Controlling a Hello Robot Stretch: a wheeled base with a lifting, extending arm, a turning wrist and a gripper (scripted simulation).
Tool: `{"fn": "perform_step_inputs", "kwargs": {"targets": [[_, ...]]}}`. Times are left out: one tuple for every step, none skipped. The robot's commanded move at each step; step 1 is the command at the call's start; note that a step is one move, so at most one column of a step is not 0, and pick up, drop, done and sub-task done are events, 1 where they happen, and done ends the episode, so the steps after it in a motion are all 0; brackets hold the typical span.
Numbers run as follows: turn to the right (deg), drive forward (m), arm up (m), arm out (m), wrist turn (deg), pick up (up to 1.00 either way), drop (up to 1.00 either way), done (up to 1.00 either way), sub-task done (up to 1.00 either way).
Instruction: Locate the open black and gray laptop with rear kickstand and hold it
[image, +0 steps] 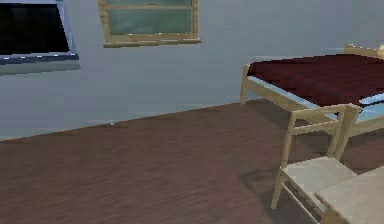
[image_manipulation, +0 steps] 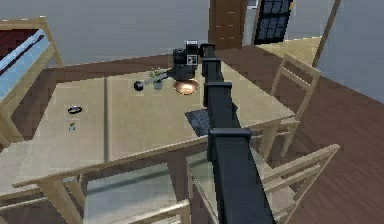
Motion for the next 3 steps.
{"fn": "perform_step_inputs", "kwargs": {"targets": [[0.0, 0.0, 0.0, 0.0, 45.0, 0.0, 0.0, 0.0, 0.0], [0.0, 0.0, 0.0, 0.0, 18.0, 0.0, 0.0, 0.0, 0.0], [0.0, 0.0, -0.3, 0.0, 0.0, 0.0, 0.0, 0.0, 0.0]]}}
